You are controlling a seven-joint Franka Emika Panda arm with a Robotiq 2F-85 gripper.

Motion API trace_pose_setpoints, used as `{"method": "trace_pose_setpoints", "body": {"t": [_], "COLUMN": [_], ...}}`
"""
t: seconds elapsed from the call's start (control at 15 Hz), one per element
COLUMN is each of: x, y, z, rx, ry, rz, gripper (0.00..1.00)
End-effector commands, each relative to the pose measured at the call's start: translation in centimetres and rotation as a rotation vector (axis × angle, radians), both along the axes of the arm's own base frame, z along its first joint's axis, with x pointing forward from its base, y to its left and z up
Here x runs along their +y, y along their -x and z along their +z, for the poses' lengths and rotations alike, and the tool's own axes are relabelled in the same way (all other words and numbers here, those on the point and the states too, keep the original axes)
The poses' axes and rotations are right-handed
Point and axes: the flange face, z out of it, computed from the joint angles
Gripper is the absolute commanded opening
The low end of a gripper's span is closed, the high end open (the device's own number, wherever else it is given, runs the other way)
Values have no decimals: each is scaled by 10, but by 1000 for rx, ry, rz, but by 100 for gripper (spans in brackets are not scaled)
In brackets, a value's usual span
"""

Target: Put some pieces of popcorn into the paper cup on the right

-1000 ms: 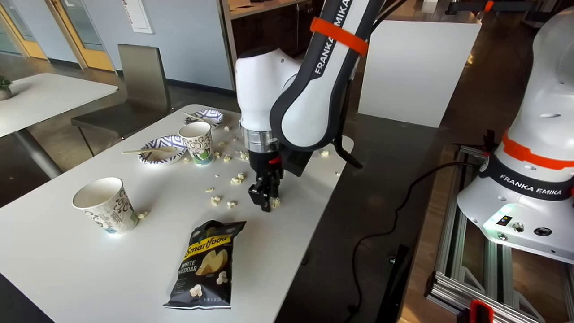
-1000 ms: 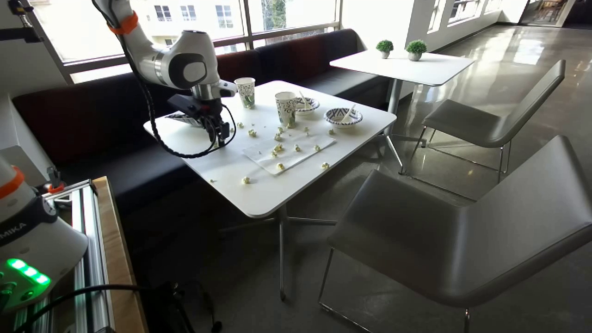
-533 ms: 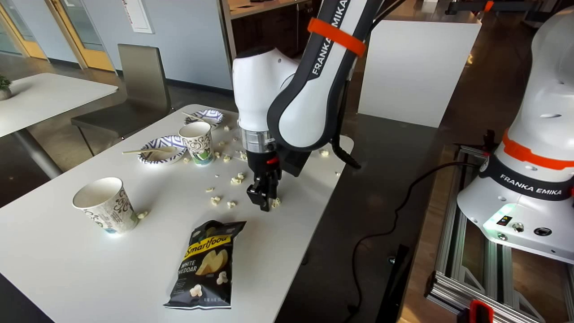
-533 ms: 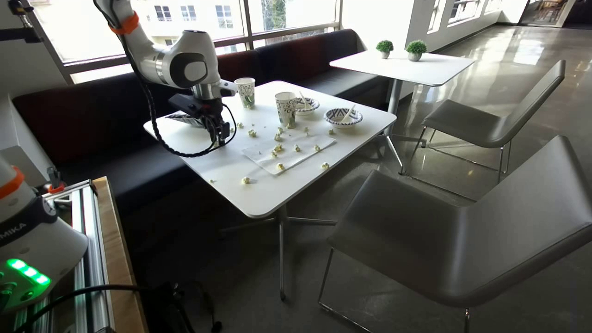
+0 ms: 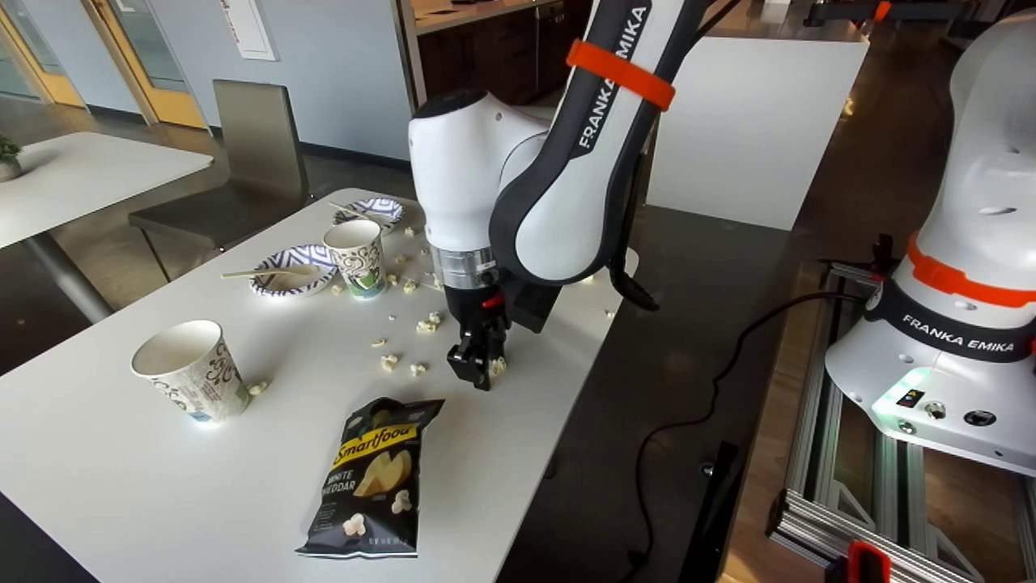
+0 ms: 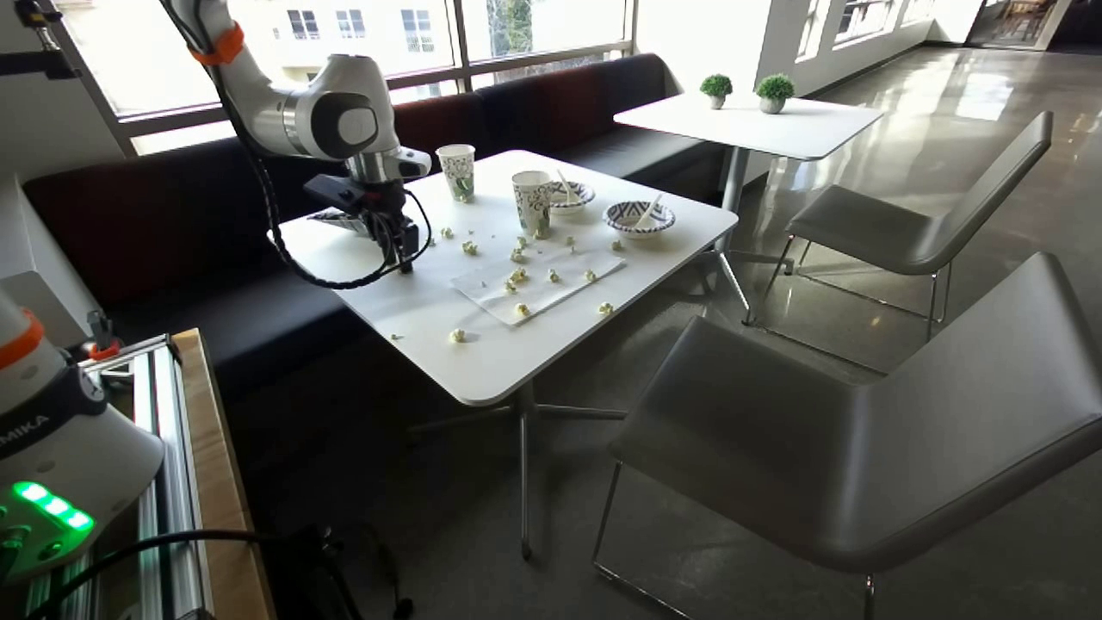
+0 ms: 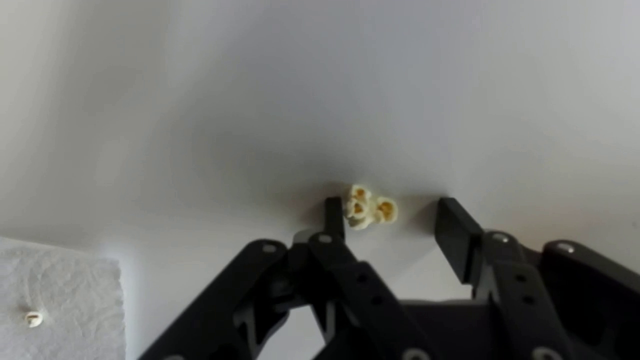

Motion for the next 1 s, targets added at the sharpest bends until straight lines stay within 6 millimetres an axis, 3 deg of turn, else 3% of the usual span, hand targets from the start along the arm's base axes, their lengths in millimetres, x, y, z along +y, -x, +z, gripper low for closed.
{"method": "trace_pose_setpoints", "body": {"t": [0.0,0.4,0.93], "x": [1,6,8], "y": [9,12,14], "z": [-6,-5,-3], "rx": [23,23,23], "ry": [57,60,67], "rz": [-13,-24,-27], "gripper": [46,33,30]}}
